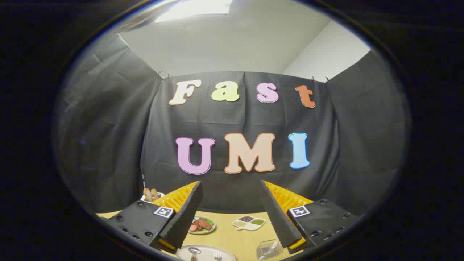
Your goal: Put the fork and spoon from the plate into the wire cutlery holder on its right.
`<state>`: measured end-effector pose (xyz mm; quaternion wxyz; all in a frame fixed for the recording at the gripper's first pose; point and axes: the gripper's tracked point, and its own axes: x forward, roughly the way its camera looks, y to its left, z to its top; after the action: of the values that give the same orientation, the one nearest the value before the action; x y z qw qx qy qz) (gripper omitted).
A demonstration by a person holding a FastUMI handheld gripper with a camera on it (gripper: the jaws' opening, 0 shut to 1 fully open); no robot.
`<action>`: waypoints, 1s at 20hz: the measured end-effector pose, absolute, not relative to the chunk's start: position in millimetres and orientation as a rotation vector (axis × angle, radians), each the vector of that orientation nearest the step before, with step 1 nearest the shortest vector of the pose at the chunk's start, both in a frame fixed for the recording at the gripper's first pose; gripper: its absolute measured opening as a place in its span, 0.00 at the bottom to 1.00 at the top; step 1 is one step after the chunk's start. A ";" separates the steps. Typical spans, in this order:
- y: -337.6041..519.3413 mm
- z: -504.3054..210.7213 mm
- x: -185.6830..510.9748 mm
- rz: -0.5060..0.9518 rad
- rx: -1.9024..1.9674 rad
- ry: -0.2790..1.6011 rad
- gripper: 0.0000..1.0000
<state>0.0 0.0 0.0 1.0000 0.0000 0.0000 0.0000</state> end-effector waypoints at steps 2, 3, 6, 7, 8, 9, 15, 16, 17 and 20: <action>2.6 1.2 1.9 0.010 -0.006 -0.003 0.99; 3.1 3.6 2.6 0.013 -0.008 -0.007 0.99; 4.3 1.8 5.3 0.021 -0.009 -0.006 0.99; 5.3 1.8 5.5 0.024 -0.009 -0.004 0.99; 4.8 0.8 6.6 0.024 -0.011 0.000 0.99; 4.4 -0.3 6.2 0.024 -0.011 0.003 0.99; 5.6 -5.5 9.6 0.031 -0.015 0.020 0.99; 6.4 -6.9 8.7 0.033 -0.009 0.026 0.99; 6.6 -9.0 8.6 0.036 -0.004 0.032 0.99; 6.3 -13.3 10.8 0.040 0.001 0.045 0.99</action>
<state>10.8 6.3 -13.3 0.9995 0.0007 0.0225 0.0200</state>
